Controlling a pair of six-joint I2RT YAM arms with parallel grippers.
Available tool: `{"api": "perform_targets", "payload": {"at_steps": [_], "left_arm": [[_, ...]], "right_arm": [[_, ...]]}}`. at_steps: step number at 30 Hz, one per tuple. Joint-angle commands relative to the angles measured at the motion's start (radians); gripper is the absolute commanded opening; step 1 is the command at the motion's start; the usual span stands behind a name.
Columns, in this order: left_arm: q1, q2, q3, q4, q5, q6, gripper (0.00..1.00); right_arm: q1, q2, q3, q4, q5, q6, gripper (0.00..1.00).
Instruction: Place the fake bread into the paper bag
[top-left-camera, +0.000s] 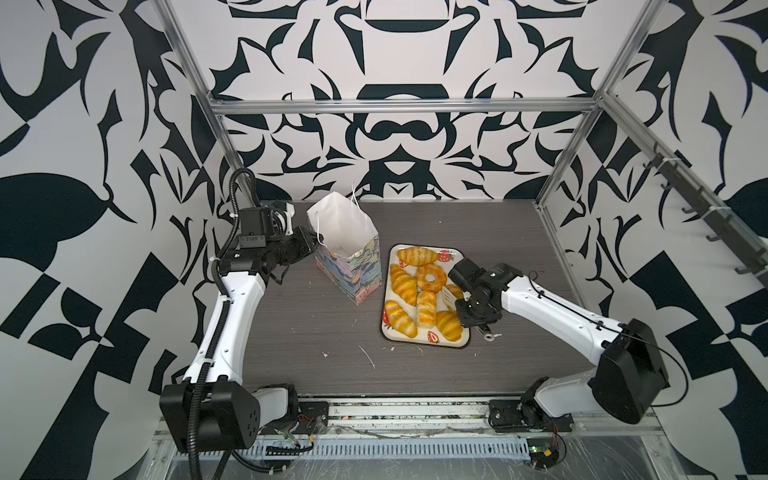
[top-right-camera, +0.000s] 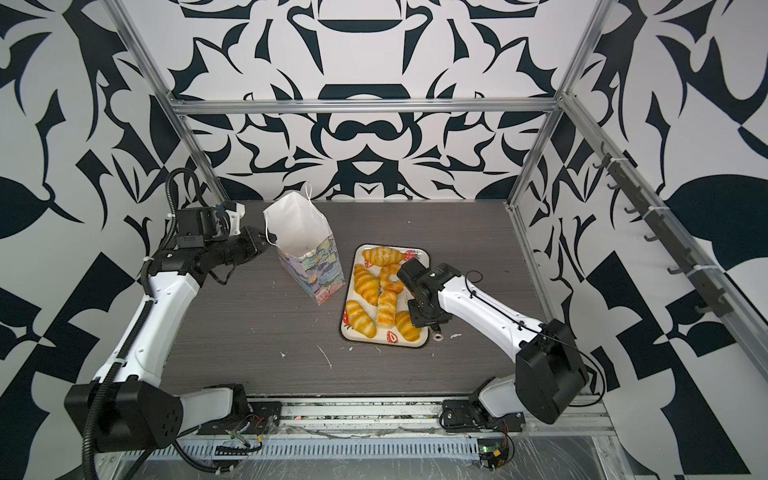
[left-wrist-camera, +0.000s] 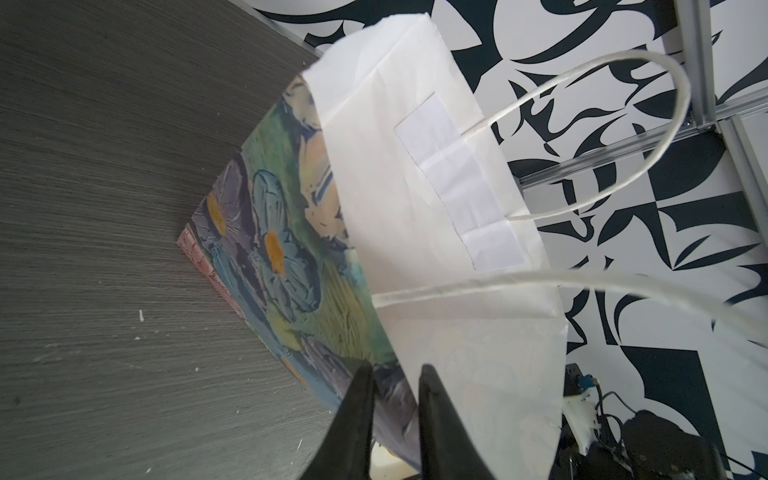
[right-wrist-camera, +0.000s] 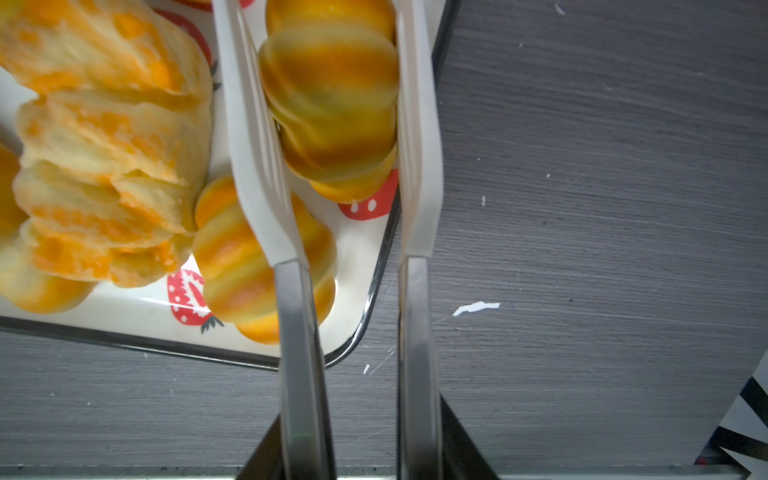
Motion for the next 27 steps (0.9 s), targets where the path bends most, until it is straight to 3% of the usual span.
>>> {"api": "perform_targets", "payload": {"at_steps": [1,27], "left_arm": [[-0.005,-0.008,0.018,-0.014,0.002,0.004,0.23],[-0.005,-0.004,0.023,-0.016,0.0,0.006,0.23]], "right_arm": [[0.003,-0.058,0.057,-0.034,0.038,-0.002,0.43],[0.004,-0.087,0.277,-0.098,0.055,-0.009,0.41]]}}
